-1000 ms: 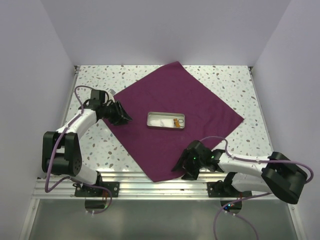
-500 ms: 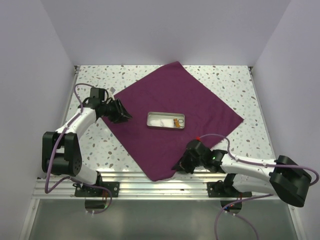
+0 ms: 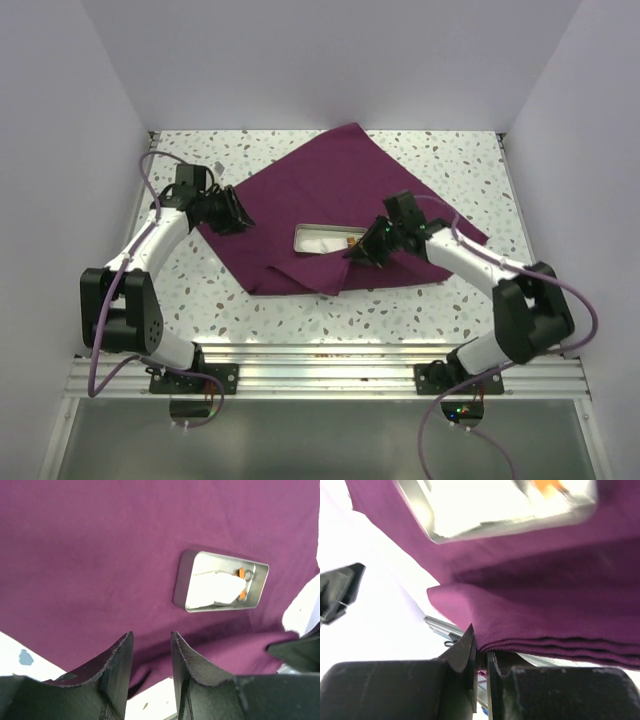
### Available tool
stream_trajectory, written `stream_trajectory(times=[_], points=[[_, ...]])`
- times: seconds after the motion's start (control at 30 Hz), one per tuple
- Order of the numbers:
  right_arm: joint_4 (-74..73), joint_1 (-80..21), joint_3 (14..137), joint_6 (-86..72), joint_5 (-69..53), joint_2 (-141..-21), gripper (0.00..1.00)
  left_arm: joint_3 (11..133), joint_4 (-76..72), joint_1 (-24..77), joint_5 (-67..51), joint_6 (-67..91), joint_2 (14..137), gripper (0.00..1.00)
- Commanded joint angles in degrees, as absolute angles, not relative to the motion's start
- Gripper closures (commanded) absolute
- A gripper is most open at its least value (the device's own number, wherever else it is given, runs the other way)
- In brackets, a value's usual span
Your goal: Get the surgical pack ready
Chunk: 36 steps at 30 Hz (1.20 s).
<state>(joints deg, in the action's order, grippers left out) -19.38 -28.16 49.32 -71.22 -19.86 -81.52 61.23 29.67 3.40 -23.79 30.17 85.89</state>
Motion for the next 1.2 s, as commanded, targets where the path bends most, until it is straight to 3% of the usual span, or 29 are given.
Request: stream_trajectory(times=[0.0,0.17,0.57,1.17], points=[[-23.7,-26.2,62.2,-61.2,-24.5,-89.9,1.00,64.0,31.9,3.5,-19.2,27.2,83.5,0.60],[-25.6,-21.3,74.0,-58.9,-26.8,-98.0,1.00,64.8,32.0,3.5,-18.4,27.1,83.8,0.61],[-26.6,-14.8,88.8,-56.1,-32.2,-112.5,1.00,67.1,31.8,3.5,-16.5,28.0,87.1,0.60],[-24.3,-11.3,97.1,-57.5,-33.9,-122.3,1.00,69.3,32.3,3.5,-16.6,29.0,90.7,0.61]])
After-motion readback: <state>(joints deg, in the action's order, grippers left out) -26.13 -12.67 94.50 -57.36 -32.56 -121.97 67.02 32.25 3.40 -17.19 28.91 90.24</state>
